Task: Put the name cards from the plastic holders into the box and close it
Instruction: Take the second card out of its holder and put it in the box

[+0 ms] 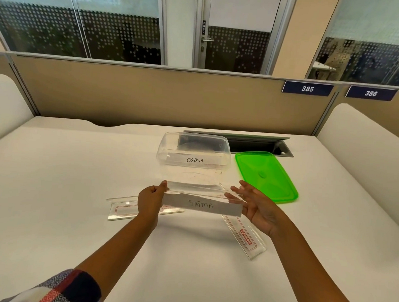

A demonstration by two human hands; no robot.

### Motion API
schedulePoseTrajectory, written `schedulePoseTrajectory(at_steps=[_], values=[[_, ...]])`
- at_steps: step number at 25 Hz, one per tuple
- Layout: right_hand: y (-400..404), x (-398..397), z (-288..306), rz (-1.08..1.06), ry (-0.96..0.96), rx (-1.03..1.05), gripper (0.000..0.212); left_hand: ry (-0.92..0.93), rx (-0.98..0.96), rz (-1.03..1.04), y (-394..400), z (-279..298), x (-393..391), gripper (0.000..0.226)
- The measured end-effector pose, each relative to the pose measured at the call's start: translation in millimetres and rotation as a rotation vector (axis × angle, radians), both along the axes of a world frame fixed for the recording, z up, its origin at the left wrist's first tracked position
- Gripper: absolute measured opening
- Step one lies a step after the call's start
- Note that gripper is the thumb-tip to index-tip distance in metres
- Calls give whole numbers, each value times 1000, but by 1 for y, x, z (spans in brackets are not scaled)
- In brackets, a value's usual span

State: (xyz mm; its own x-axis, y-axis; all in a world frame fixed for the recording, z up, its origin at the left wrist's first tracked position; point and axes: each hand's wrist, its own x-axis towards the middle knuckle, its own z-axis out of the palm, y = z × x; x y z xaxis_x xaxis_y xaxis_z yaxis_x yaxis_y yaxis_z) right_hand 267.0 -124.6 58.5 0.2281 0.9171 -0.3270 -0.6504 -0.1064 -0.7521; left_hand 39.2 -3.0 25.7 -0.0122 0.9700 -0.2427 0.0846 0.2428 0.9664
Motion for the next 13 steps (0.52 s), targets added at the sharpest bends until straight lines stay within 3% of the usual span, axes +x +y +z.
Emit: schedulePoseTrajectory(at_steps=[8, 13], values=[[2, -3, -3, 66, -162, -22, 54, -53, -119, 21, 12, 0, -11, 26], [19, -3, 3, -88, -295, -12, 41, 4, 34, 18, 25, 22, -9, 28]])
